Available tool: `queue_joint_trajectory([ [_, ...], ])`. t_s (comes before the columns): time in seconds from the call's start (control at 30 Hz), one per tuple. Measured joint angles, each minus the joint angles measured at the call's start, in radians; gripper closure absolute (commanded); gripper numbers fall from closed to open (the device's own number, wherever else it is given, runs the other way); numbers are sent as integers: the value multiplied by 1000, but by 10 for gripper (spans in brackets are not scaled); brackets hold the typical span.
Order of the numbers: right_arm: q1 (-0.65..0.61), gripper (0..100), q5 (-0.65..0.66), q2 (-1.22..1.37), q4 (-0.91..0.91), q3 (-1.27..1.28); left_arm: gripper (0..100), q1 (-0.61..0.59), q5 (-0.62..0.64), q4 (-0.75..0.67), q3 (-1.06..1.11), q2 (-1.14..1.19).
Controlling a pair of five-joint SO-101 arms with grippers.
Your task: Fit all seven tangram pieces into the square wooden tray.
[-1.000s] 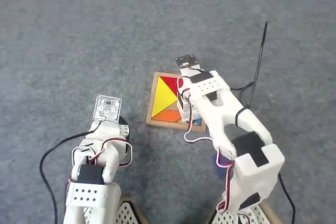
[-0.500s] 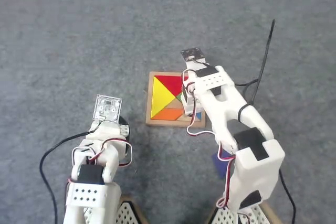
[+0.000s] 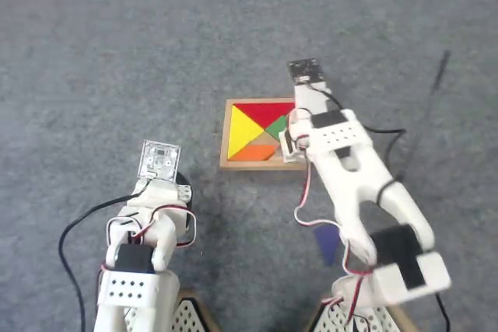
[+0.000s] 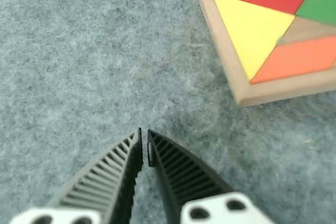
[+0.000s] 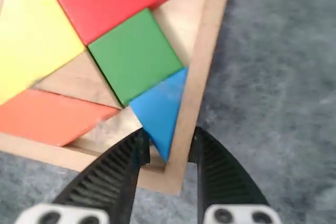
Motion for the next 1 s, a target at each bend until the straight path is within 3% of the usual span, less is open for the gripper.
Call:
queue_joint_trajectory([
  [0.47,31,910,-3,-35,-17,8,985,0,0,0,0,0],
  [0.6,-18,824,20,-31,-17,8,985,0,0,0,0,0],
  [0.73,-80,838,31,64,-17,-38,985,0,0,0,0,0],
  [1.0,-80,842,31,226,21,-169,985,0,0,0,0,0],
])
